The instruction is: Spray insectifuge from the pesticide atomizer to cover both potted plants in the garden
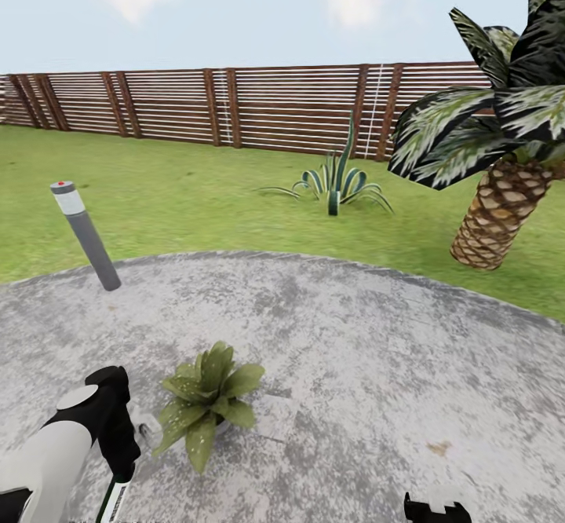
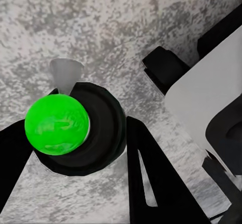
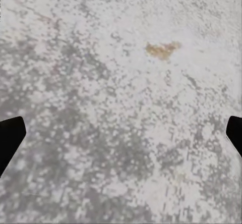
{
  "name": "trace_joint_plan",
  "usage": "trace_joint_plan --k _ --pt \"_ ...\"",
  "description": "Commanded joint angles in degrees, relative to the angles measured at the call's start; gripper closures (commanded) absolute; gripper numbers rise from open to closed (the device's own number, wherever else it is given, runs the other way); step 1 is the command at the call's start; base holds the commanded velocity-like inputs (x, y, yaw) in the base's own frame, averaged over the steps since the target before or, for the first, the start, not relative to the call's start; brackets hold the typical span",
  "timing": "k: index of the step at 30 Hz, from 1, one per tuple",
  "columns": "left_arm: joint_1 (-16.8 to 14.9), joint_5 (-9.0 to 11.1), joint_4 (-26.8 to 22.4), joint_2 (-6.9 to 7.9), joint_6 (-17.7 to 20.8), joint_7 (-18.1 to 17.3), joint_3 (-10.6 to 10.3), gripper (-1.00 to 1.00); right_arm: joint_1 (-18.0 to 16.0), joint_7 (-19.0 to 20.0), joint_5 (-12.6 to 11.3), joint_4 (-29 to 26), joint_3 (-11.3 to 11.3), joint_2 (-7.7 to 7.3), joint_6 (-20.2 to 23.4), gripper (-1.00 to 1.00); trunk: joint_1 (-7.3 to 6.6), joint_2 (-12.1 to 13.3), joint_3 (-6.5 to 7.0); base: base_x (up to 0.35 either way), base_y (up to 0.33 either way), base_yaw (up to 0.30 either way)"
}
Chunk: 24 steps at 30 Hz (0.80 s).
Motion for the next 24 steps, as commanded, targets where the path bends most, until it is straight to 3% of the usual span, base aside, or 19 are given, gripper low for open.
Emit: trace_joint_plan --k 1,5,14,24 --pt "-0.07 -0.59 -0.03 -0.08 0.57 -0.42 0.4 1.0 -0.03 -0.14 0.6 0.07 -0.46 0.0 -0.16 -1.0 0.0 -0.02 -0.05 0.161 -0.241 0.275" --pt "-0.09 -0.53 -0.05 -0.11 0.58 -0.38 0.48 1.0 -0.03 -0.14 0.6 0.07 -0.46 0.0 -0.16 -1.0 0.0 -0.02 -0.05 0.208 -0.22 0.203" --pt "-0.11 -0.49 -0.05 -0.04 0.58 -0.29 0.56 1.0 -0.04 -0.14 0.6 0.01 -0.46 -0.04 -0.16 -1.0 0.0 -0.02 -0.05 0.183 -0.225 0.026" --pt "-0.11 -0.58 -0.05 0.07 0.58 -0.23 0.49 1.0 -0.04 -0.14 0.6 0.01 -0.46 -0.01 -0.16 -1.0 0.0 -0.02 -0.05 -0.09 -0.258 0.256"
